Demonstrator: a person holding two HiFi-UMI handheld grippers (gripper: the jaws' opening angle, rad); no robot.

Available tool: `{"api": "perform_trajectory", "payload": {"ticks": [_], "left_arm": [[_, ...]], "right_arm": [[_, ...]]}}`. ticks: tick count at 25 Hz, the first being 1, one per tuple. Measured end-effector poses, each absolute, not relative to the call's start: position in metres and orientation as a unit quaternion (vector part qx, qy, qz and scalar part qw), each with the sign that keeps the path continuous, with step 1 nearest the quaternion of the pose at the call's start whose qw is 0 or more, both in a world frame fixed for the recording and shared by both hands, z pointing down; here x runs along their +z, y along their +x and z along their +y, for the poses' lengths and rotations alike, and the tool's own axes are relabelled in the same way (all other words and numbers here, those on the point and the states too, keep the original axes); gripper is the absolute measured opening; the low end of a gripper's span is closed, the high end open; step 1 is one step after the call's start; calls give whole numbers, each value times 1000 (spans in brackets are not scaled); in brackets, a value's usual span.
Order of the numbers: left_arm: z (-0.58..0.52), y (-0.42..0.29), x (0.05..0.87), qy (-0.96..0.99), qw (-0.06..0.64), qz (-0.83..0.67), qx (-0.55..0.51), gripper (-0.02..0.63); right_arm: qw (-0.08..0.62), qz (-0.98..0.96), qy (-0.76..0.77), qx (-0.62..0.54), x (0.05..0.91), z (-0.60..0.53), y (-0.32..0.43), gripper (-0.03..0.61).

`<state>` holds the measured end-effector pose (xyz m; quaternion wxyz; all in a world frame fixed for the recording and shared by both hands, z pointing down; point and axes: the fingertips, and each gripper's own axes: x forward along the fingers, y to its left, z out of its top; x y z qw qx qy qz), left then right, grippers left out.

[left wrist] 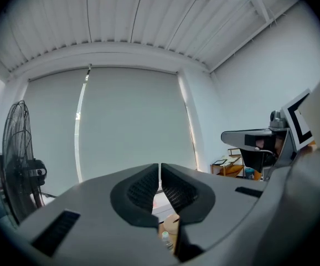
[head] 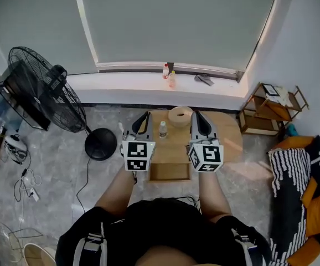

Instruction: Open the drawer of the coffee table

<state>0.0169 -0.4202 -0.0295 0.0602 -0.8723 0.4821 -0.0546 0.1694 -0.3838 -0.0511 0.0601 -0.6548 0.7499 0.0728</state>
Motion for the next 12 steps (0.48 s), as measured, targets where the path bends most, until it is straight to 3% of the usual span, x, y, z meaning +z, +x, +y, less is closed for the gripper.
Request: {"api": "perform_trajectory", "payload": {"ticks": [12], "left_arm": [[-392,22,-20,-864,11,502,-37,31]], "right_arm": [[56,758,-646,71,-43,-356,181,12]]}}
